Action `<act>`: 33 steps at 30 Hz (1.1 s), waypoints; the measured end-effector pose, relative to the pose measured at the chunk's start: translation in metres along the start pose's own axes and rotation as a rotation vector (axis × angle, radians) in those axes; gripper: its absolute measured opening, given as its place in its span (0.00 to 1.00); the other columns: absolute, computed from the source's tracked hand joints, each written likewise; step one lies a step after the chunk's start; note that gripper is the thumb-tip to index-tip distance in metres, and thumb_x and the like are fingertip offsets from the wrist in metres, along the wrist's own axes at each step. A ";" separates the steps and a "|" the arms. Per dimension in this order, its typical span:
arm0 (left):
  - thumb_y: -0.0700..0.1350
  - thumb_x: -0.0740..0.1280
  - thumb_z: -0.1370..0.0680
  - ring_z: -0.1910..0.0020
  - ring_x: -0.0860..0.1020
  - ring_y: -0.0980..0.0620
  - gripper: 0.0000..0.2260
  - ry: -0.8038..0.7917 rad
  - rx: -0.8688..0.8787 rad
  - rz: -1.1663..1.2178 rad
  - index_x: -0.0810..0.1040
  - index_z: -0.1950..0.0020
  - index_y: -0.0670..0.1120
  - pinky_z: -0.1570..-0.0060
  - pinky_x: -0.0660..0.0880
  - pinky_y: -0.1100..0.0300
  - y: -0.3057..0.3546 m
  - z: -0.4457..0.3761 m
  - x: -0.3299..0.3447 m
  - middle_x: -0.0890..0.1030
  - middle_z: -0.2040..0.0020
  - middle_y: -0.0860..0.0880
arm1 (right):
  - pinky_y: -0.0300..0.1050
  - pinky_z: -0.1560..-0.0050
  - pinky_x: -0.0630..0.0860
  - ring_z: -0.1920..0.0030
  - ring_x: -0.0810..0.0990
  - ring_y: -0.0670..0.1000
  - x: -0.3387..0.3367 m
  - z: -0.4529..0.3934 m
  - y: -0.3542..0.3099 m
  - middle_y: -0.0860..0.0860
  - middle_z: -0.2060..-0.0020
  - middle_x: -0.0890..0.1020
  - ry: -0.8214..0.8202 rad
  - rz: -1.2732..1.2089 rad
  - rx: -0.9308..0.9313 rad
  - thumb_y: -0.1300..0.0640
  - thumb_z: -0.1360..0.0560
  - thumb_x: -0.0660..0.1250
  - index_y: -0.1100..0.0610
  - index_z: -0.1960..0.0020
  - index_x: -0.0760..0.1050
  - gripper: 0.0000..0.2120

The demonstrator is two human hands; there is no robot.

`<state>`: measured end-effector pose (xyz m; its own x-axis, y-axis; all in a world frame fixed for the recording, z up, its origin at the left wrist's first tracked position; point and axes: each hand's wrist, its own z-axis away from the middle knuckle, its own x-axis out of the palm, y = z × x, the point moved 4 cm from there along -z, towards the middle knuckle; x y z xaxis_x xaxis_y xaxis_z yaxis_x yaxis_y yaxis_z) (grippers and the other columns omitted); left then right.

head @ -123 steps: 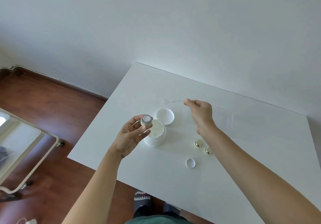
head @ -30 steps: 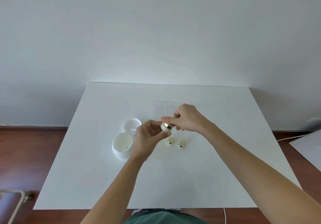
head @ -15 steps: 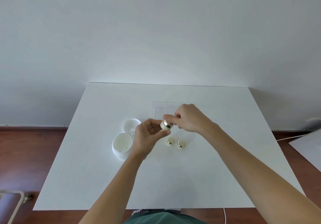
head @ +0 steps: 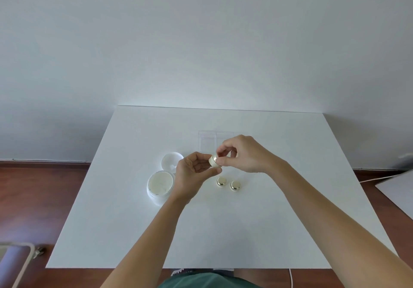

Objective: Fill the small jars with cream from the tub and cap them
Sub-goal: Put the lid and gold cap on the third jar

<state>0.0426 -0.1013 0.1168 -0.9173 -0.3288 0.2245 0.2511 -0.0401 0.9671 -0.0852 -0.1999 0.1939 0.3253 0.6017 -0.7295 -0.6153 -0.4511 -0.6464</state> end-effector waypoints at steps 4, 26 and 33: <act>0.35 0.80 0.33 0.50 0.86 0.46 0.14 -0.010 -0.006 -0.008 0.82 0.52 0.44 0.52 0.80 0.62 -0.001 0.000 0.001 0.87 0.53 0.43 | 0.41 0.68 0.67 0.72 0.70 0.48 0.007 -0.005 0.004 0.51 0.71 0.76 0.062 0.090 0.050 0.39 0.27 0.66 0.63 0.63 0.77 0.26; 0.34 0.80 0.33 0.50 0.85 0.48 0.13 0.013 0.003 -0.106 0.81 0.53 0.43 0.47 0.80 0.58 -0.003 -0.002 0.011 0.87 0.54 0.45 | 0.31 0.65 0.65 0.66 0.74 0.35 0.006 0.004 0.019 0.41 0.62 0.81 0.050 -0.025 0.035 0.46 0.27 0.71 0.52 0.54 0.81 0.10; 0.34 0.80 0.33 0.49 0.85 0.47 0.13 0.011 0.001 -0.119 0.81 0.52 0.41 0.44 0.80 0.55 -0.007 -0.003 0.016 0.87 0.53 0.43 | 0.33 0.64 0.65 0.65 0.73 0.38 0.011 0.008 0.023 0.46 0.58 0.82 0.037 -0.023 0.068 0.42 0.26 0.68 0.54 0.53 0.80 0.15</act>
<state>0.0275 -0.1090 0.1129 -0.9371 -0.3323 0.1068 0.1403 -0.0785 0.9870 -0.1021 -0.1984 0.1727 0.3654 0.5857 -0.7235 -0.6543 -0.3913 -0.6472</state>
